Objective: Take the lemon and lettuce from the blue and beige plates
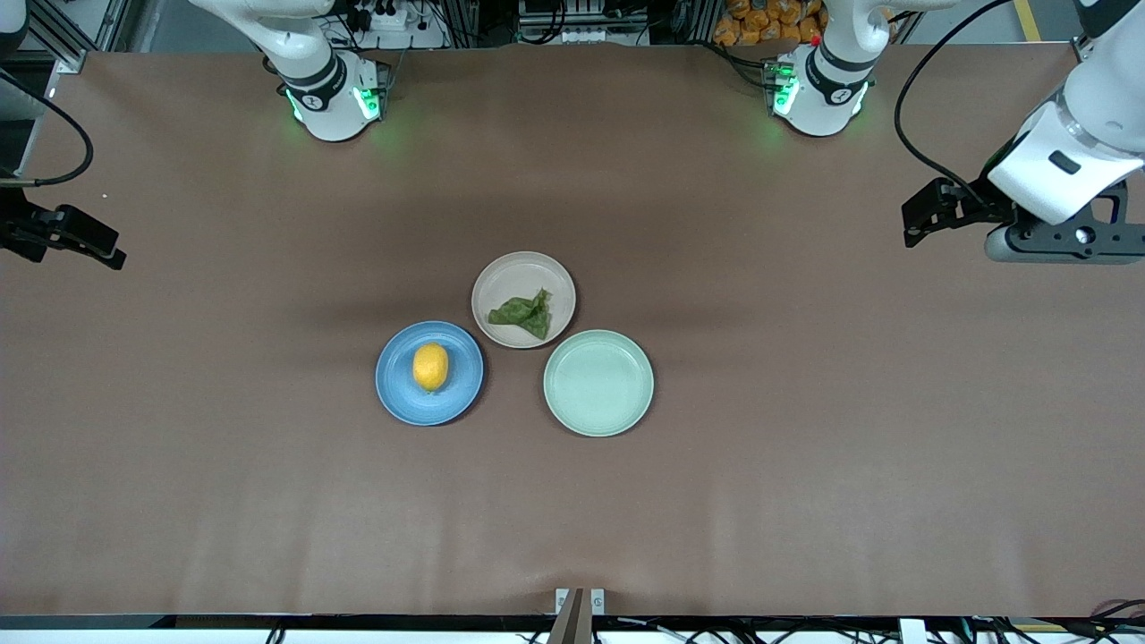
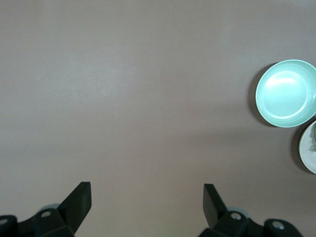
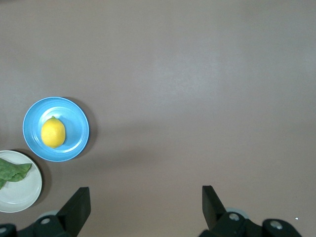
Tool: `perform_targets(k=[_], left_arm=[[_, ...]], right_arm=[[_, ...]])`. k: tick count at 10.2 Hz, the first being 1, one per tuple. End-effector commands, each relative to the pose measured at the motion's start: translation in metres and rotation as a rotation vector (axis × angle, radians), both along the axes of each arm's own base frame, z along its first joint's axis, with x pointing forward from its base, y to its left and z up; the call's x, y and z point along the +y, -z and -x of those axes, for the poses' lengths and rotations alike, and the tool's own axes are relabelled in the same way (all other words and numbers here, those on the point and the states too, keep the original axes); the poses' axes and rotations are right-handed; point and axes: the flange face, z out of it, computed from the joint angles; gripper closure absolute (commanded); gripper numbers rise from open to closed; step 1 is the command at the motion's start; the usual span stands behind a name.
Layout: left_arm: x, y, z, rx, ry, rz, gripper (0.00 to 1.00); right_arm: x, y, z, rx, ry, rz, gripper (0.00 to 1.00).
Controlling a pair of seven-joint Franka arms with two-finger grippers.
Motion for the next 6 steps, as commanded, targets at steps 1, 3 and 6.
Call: perform_targets(k=[1,3,6], left_arm=[[0.002,0.005,-0.004,0.009,0.012,0.01,0.0],[-0.007,0.02,-0.011,0.039,0.018,0.035,0.0],[-0.027,0.052,-0.024,0.101,0.016,0.132,0.0]], right_arm=[[-0.003,-0.003,0.007,-0.003,0.005,0.016,0.0],[-0.002,-0.002,0.008,0.003,0.008,0.014,0.0],[-0.002,0.004,0.009,0.038,0.012,0.011,0.0]])
